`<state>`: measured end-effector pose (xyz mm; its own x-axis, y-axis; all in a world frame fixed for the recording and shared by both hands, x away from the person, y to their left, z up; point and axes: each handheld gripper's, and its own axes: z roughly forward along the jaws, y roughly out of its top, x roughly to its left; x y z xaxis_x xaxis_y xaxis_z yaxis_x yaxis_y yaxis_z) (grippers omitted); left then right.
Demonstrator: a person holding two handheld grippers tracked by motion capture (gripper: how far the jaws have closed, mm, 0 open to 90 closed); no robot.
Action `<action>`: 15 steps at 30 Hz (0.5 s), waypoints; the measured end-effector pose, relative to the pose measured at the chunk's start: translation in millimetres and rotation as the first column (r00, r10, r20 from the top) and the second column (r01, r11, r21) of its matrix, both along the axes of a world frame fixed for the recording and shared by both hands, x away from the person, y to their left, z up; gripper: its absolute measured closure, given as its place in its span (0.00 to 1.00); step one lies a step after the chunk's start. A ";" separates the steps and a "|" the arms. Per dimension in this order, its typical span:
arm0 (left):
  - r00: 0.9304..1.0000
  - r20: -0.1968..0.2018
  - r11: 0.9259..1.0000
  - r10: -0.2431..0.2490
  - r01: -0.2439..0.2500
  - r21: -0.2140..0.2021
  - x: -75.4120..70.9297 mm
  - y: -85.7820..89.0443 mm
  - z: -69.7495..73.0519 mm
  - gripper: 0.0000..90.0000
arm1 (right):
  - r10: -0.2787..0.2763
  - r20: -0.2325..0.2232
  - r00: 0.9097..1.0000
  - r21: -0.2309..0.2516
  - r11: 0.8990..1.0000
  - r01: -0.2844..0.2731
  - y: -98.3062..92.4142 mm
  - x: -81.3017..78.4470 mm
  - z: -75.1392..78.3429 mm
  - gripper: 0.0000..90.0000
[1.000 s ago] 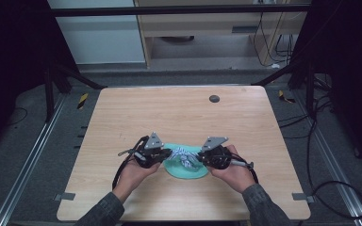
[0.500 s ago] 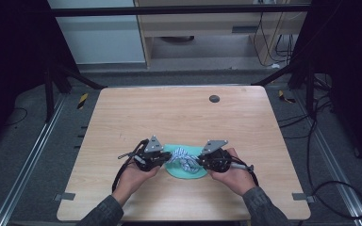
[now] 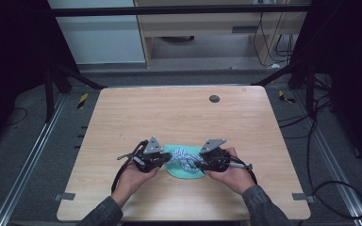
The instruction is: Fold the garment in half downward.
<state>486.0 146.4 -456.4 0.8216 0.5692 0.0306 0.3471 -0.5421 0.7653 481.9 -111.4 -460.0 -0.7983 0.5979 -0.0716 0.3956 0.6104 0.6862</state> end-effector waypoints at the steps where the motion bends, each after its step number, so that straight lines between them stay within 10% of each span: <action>1: 1.000 0.000 1.000 0.000 0.000 0.000 0.0 0.0 0.0 0.95 | 0.000 0.000 1.000 0.000 1.000 0.000 0.0 0.0 0.0 0.60; 15: 1.000 0.003 1.000 -0.019 0.019 0.008 -6.4 0.4 0.6 0.95 | 0.027 -0.005 1.000 -0.003 1.000 -0.027 6.4 -6.1 2.1 0.70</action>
